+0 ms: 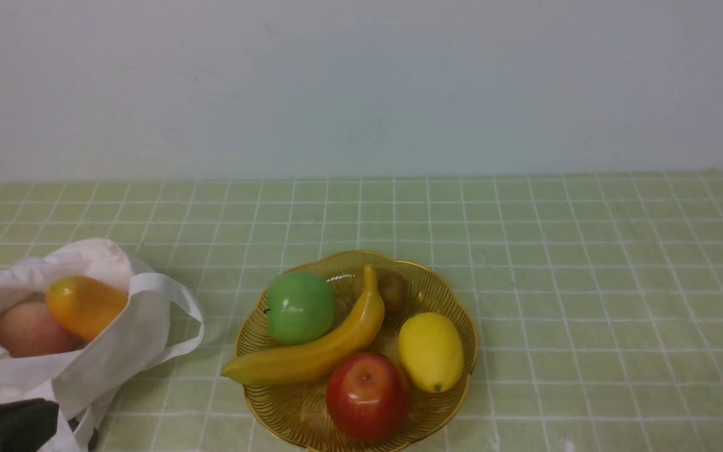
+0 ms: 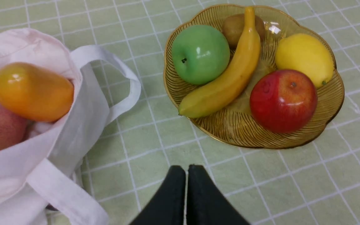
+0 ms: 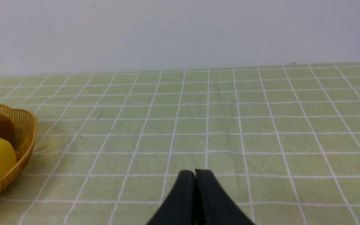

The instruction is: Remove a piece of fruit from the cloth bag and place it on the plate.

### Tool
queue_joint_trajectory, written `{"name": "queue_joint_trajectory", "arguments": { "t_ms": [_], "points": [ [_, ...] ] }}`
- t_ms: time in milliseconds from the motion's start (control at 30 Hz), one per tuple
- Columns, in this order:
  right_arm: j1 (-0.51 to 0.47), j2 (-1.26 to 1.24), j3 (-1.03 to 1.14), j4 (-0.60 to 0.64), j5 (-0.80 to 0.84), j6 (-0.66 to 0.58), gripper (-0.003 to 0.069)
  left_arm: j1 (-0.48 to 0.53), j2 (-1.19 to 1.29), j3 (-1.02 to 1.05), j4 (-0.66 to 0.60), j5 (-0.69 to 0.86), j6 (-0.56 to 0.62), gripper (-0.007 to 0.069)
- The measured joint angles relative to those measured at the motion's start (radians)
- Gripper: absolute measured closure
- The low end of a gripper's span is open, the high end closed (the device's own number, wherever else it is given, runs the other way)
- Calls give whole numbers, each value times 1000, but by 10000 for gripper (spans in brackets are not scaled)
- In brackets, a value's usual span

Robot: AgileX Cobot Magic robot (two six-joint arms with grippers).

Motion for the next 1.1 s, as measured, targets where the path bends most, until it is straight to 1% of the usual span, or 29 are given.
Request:
{"name": "queue_joint_trajectory", "arguments": {
  "t_ms": [33, 200, 333, 533, 1000, 1100],
  "points": [
    [0, 0, 0, 0, 0, 0, 673, 0, -55, 55, -13, -39, 0, 632],
    [0, 0, 0, 0, 0, 0, 673, 0, -197, 145, -68, -112, 0, 632],
    [0, 0, 0, 0, 0, 0, 673, 0, -260, 150, -88, -148, 0, 632],
    [0, 0, 0, 0, 0, 0, 673, 0, -270, 150, -129, -151, 0, 632],
    [0, 0, 0, 0, 0, 0, 673, 0, -270, 150, -131, -151, 1, 632],
    [0, 0, 0, 0, 0, 0, 673, 0, -270, 150, -131, -161, 18, 632]
  ]
}}
